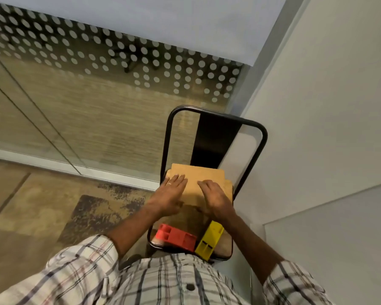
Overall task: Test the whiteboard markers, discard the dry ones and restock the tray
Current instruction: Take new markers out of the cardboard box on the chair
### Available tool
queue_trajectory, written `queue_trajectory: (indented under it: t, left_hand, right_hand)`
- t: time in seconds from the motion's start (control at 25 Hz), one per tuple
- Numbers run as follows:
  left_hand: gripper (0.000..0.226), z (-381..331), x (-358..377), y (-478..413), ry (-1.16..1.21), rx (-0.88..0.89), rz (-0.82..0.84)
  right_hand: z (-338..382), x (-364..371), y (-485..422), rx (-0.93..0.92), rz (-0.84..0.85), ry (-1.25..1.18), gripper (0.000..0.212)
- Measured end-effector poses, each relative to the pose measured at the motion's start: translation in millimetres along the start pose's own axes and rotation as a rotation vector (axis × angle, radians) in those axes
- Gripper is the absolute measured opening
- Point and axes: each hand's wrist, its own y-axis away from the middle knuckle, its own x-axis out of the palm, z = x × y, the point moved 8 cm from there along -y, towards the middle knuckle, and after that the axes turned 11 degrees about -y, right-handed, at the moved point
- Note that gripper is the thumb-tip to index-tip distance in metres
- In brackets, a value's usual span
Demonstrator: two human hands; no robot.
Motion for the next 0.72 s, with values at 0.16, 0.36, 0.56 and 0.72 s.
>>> queue_trajectory:
  t: [0.16, 0.36, 0.56, 0.72]
  left_hand:
    - [0.084, 19.3, -32.7, -4.2, -0.093, 0.064, -0.174]
    - [0.047, 20.2, -49.8, 21.8, -0.116, 0.263, -0.348]
    - [0.038, 12.7, -15.3, 57.5, -0.023, 0.377, -0.335]
    - [0.060, 6.2, 28.4, 74.8, -0.104, 0.420, -0.254]
  right_hand:
    - [16.5, -12.8, -8.0, 0.012, -0.119, -0.009, 0.076]
    - [48.7, -30.0, 18.8, -0.035, -0.312, 0.002, 0.025]
    - [39.3, 8.4, 60.3, -0.025, -0.238, -0.053, 0.027]
    - [35.5, 36.7, 78.8, -0.059, -0.160, -0.038, 0.049]
